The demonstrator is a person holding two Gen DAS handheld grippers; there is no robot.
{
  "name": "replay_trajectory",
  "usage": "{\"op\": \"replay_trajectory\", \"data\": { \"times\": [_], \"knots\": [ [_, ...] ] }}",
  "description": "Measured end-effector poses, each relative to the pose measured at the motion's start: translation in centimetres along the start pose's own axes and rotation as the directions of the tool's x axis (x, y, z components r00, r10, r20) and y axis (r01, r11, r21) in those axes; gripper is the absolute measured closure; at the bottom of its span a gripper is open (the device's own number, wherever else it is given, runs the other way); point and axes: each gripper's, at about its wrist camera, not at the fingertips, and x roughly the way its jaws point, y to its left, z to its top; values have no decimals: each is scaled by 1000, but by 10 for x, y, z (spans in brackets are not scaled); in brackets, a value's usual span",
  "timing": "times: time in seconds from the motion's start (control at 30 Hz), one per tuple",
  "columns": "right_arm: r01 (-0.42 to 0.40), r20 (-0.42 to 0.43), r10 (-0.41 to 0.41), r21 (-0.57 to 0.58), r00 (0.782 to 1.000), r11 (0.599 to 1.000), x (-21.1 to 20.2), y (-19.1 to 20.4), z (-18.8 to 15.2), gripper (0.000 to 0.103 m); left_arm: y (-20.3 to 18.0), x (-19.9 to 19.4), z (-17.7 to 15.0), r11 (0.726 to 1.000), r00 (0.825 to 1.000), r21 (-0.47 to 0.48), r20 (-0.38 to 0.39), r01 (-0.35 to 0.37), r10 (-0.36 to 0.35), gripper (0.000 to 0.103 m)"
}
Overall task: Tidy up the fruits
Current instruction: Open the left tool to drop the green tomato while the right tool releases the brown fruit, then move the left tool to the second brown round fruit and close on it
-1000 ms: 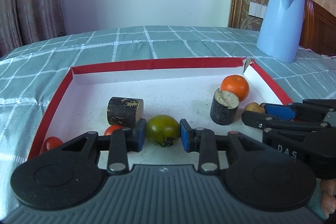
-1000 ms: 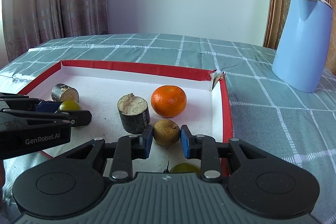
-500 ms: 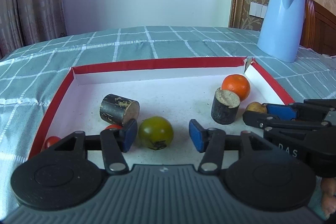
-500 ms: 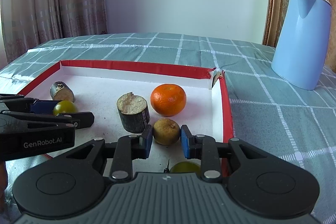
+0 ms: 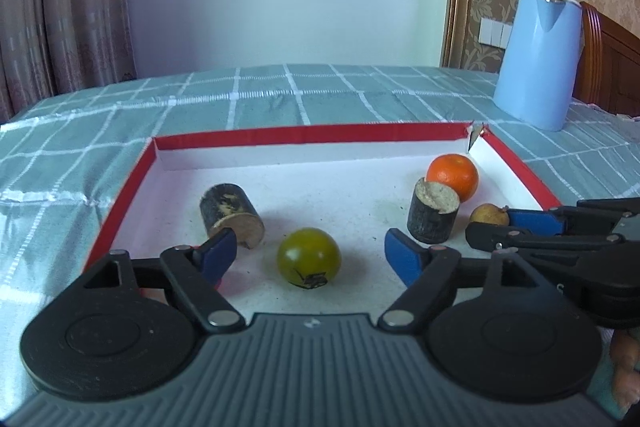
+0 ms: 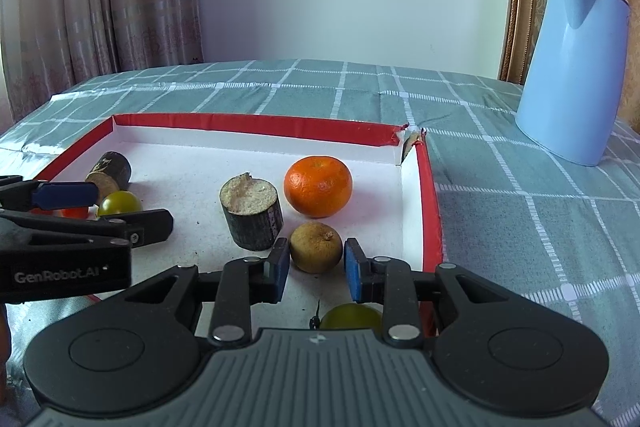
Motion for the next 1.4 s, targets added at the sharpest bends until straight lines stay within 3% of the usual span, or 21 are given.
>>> {"op": "replay_trajectory", "data": {
  "times": [0.1,0.13,0.17,0.23,0.4,0.7,0.97,1.2,1.4],
  "knots": [
    [-13,5,13,14,1000,1000,-2,-3,-1,71,1,-6,-1,1000,1000,-3,18,-3,3,19],
    [-14,8,14,18,1000,1000,-3,-4,-1,63,2,-8,-1,1000,1000,-5,24,-3,4,19],
    [-16,17,15,25,1000,1000,-5,-5,-2,45,3,-10,-2,1000,1000,-8,30,-3,3,17],
    [-21,58,19,31,998,999,-12,-6,-2,33,5,-15,-3,1000,999,-15,41,-10,11,16],
    [9,84,-8,-7,996,1000,-19,-1,-4,32,12,-26,-5,999,998,-48,60,-6,9,14],
    [16,84,-17,15,996,1000,-20,-4,-5,32,22,-48,-21,998,996,-58,82,-18,22,12],
    [19,96,-22,28,995,999,-26,-6,-8,32,36,-70,-31,992,994,-124,111,-10,24,10],
    [11,118,-17,51,993,999,-36,-8,-12,31,31,-79,-43,996,993,-77,106,-34,42,7],
    [-31,150,21,67,988,997,-50,-9,-16,31,29,-83,-49,999,996,-50,93,-6,11,3]
  ]
}}
